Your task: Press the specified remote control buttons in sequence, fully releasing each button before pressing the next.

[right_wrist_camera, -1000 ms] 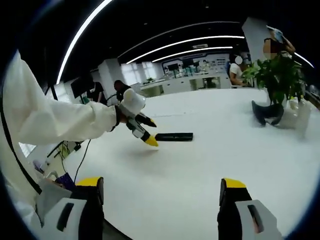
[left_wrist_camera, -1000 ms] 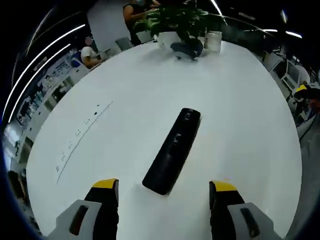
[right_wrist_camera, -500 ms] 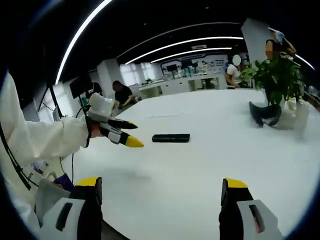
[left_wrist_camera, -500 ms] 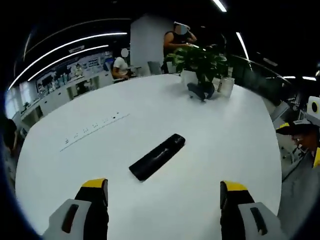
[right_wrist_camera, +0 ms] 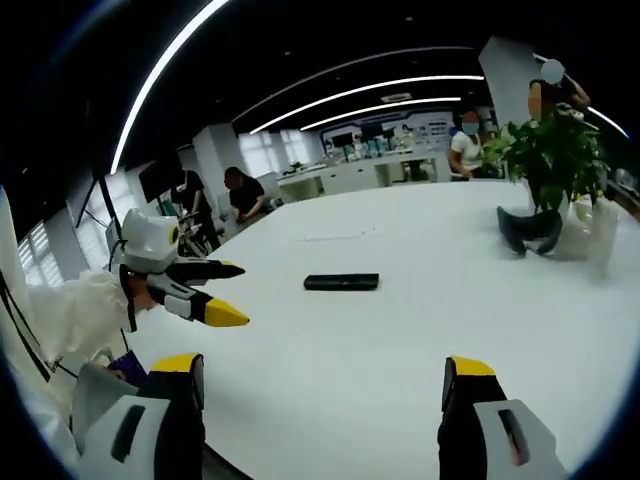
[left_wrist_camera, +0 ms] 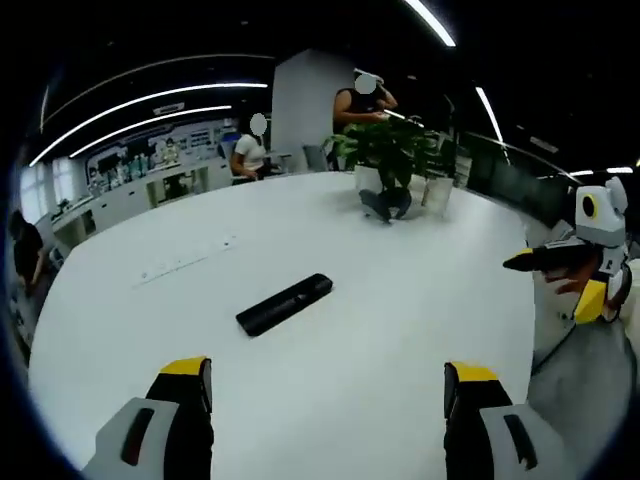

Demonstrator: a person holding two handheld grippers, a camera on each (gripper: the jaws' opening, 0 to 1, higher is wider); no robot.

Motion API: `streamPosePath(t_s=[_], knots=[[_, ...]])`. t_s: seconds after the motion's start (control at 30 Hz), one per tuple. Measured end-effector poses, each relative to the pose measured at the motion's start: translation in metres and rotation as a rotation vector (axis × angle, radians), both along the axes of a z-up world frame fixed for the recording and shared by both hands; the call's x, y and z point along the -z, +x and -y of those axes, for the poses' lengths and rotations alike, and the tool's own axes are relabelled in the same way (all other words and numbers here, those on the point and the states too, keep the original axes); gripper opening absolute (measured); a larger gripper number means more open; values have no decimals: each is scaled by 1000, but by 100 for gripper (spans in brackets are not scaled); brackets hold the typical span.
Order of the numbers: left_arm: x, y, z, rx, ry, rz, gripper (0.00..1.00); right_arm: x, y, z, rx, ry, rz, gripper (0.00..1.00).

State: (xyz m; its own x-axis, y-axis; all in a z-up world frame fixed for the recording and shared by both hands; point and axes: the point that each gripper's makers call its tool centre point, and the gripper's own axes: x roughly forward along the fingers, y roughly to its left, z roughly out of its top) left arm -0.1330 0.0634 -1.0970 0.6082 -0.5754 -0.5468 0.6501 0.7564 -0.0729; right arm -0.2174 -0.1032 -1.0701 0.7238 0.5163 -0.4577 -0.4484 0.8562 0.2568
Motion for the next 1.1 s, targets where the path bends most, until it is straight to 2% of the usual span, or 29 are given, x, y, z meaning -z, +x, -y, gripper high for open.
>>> streamPosePath(t_s=[0.47, 0.63, 0.77, 0.87, 0.93, 1.0, 1.1], knots=[[-35, -45, -33, -171, -117, 58, 99, -5, -1, 4, -5, -31, 34, 99], [-49, -55, -40, -224, -159, 101, 99, -5, -4, 4, -11, -41, 40, 99], [-53, -64, -42, -236, -155, 121, 99, -8, -6, 3, -19, -49, 53, 99], [-54, -71, -42, -251, -179, 117, 99, -11, -6, 4, -23, -61, 71, 99], [-58, -74, -44, -273, -189, 138, 99, -13, -6, 4, -25, -73, 86, 99], [-60, -77, -45, -286, -195, 161, 99, -13, -6, 3, -34, -74, 87, 99], [-59, -81, -46, -289, -201, 158, 99, -11, -8, 2, -41, -81, 83, 99]])
